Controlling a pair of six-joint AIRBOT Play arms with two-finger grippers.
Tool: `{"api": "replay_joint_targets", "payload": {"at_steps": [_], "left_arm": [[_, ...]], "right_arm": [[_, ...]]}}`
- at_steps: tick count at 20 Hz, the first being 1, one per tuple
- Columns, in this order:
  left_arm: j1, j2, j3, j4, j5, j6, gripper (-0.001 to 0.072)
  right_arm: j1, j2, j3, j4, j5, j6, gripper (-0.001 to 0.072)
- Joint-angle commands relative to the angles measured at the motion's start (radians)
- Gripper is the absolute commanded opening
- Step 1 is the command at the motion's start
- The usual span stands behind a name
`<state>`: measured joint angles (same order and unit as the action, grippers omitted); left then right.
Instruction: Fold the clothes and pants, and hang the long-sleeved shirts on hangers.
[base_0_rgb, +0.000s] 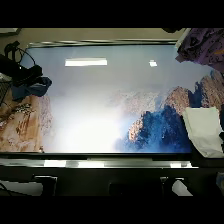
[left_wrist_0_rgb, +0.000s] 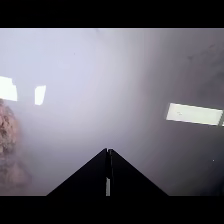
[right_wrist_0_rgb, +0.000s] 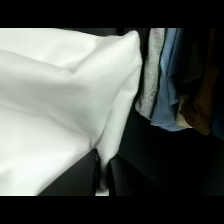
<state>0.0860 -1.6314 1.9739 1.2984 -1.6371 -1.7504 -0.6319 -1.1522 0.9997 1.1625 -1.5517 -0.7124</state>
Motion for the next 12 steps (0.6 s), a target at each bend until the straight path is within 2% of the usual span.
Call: {"api": "replay_joint_targets", "payload": {"at_steps": [1, 4, 5, 7, 8, 9, 10, 11, 12], "left_arm": [[0.000, 0.001, 0.000, 0.000, -0.012, 0.000, 0.0020], [0.000, 0.000, 0.000, 0.000, -0.016, 0.000, 0.0020], [0.000, 0.000, 0.000, 0.000, -0.016, 0.000, 0.0020], [0.000, 0.001, 0.000, 0.000, -0.016, 0.000, 0.0020], [0.000, 0.002, 0.000, 0.000, -0.016, 0.000, 0.0020], [0.000, 0.006, 0.000, 0.000, -0.014, 0.002, 0.0020], [0.000, 0.014, 0.000, 0.000, -0.011, 0.023, 0.0020], [0.000, 0.026, 0.000, 0.000, 0.000, 0.051, 0.0020], [0.000, 0.047, 0.000, 0.000, 0.020, 0.076, 0.0020]], "right_arm": [[0.000, 0.003, -0.047, -0.019, 0.029, 0.021, 0.0029], [0.000, 0.003, -0.068, -0.023, 0.042, 0.022, 0.0034], [0.000, 0.003, -0.075, -0.025, 0.040, 0.026, 0.0122], [0.000, 0.003, -0.074, -0.045, 0.049, 0.018, 0.0530], [0.000, 0.003, -0.064, -0.048, 0.069, -0.015, 0.0540], [0.000, 0.003, -0.040, -0.045, 0.112, -0.031, 0.0504], [0.000, 0.005, -0.003, -0.019, 0.164, -0.067, 0.0422], [0.000, 0.011, 0.044, 0.027, 0.243, -0.129, 0.0298], [0.000, 0.021, 0.088, 0.098, 0.338, -0.209, 0.0238]]}}
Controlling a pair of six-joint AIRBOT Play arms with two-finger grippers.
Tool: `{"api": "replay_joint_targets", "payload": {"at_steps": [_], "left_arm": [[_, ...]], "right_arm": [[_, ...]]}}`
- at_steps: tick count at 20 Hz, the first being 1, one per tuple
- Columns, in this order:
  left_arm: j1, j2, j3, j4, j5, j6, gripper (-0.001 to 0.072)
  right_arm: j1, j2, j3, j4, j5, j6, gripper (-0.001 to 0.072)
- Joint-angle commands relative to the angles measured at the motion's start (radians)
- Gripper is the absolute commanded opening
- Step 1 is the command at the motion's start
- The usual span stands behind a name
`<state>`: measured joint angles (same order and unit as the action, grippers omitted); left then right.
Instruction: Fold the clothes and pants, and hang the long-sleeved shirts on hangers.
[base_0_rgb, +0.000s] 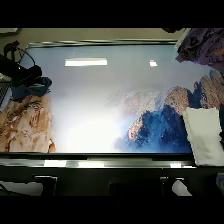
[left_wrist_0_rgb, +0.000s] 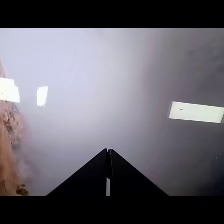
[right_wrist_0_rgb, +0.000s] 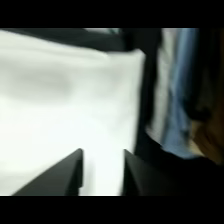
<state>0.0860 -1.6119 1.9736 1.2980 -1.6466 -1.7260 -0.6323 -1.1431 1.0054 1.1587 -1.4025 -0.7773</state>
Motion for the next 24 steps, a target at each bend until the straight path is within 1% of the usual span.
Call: {"api": "replay_joint_targets", "payload": {"at_steps": [1, 2, 3, 4, 5, 6, 8, 10, 12, 14, 16, 17, 19, 24], "left_arm": [[0.000, 0.050, 0.001, 0.004, 0.052, 0.063, 0.0020], [0.000, 0.079, 0.001, 0.009, 0.078, 0.074, 0.0020], [0.000, 0.108, 0.001, 0.010, 0.105, 0.081, 0.0020], [0.000, 0.136, 0.001, 0.009, 0.126, 0.081, 0.0020], [0.000, 0.162, 0.000, 0.009, 0.141, 0.081, 0.0019], [0.000, 0.188, 0.000, 0.009, 0.153, 0.081, 0.0019], [-0.003, 0.231, 0.000, 0.010, 0.154, 0.081, 0.0019], [-0.033, 0.274, -0.029, 0.054, 0.156, 0.081, 0.0019], [-0.093, 0.330, -0.134, 0.122, 0.184, 0.090, 0.0018], [-0.153, 0.402, -0.292, 0.138, 0.256, 0.089, 0.0019], [-0.189, 0.465, -0.436, 0.138, 0.330, 0.087, 0.0019], [-0.198, 0.484, -0.487, 0.138, 0.341, 0.088, 0.0020], [-0.198, 0.496, -0.528, 0.140, 0.320, 0.088, 0.0020], [-0.198, 0.496, -0.529, 0.143, 0.275, 0.077, 0.0022]], "right_arm": [[0.006, 0.026, 0.124, 0.205, 0.297, -0.255, 0.0237], [0.029, 0.039, 0.153, 0.289, 0.394, -0.362, 0.0198], [0.078, 0.051, 0.177, 0.357, 0.465, -0.469, 0.0177], [0.144, 0.058, 0.190, 0.390, 0.501, -0.546, 0.0147], [0.232, 0.060, 0.198, 0.394, 0.509, -0.595, 0.0098], [0.327, 0.060, 0.197, 0.393, 0.503, -0.616, 0.0035], [0.500, 0.060, 0.193, 0.393, 0.500, -0.617, 0.0030], [0.670, 0.060, 0.190, 0.393, 0.496, -0.614, 0.0030], [0.796, 0.059, 0.189, 0.393, 0.462, -0.610, 0.0030], [0.898, 0.060, 0.188, 0.392, 0.416, -0.601, 0.0029], [0.956, 0.060, 0.187, 0.391, 0.385, -0.595, 0.0029], [0.972, 0.060, 0.187, 0.391, 0.376, -0.595, 0.0031], [0.982, 0.060, 0.187, 0.392, 0.364, -0.595, 0.0031], [0.982, 0.060, 0.187, 0.349, 0.350, -0.599, 0.0032]]}}
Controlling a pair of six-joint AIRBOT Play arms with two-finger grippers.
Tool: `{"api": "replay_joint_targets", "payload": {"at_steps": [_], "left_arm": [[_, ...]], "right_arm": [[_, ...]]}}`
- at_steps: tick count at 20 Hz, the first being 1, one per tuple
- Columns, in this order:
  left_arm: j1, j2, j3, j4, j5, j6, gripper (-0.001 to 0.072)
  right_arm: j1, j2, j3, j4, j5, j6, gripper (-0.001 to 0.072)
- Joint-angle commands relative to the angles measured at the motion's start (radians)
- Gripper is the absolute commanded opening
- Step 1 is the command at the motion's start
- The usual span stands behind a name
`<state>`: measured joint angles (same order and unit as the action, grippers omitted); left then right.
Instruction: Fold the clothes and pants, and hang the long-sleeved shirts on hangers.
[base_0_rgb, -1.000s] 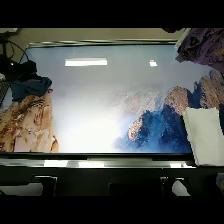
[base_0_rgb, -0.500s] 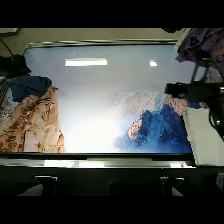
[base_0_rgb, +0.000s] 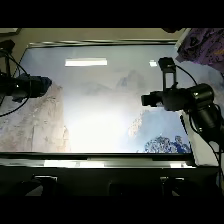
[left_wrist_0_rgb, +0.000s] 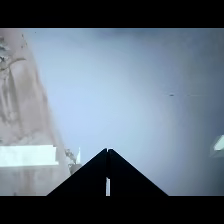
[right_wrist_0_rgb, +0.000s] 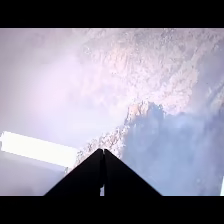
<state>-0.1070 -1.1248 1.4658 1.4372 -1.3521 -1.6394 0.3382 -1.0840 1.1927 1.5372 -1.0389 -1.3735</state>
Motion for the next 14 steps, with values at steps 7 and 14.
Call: {"api": "replay_joint_targets", "payload": {"at_steps": [7, 14], "left_arm": [[-0.005, 0.009, -0.022, 0.004, -0.019, -0.010, 0.0021], [-0.005, 0.009, -0.022, 0.004, -0.019, -0.010, 0.0021]], "right_arm": [[0.011, 0.002, 0.000, -0.031, -0.007, -0.003, 0.0032], [0.011, 0.002, 0.000, -0.031, -0.007, -0.003, 0.0032]]}}
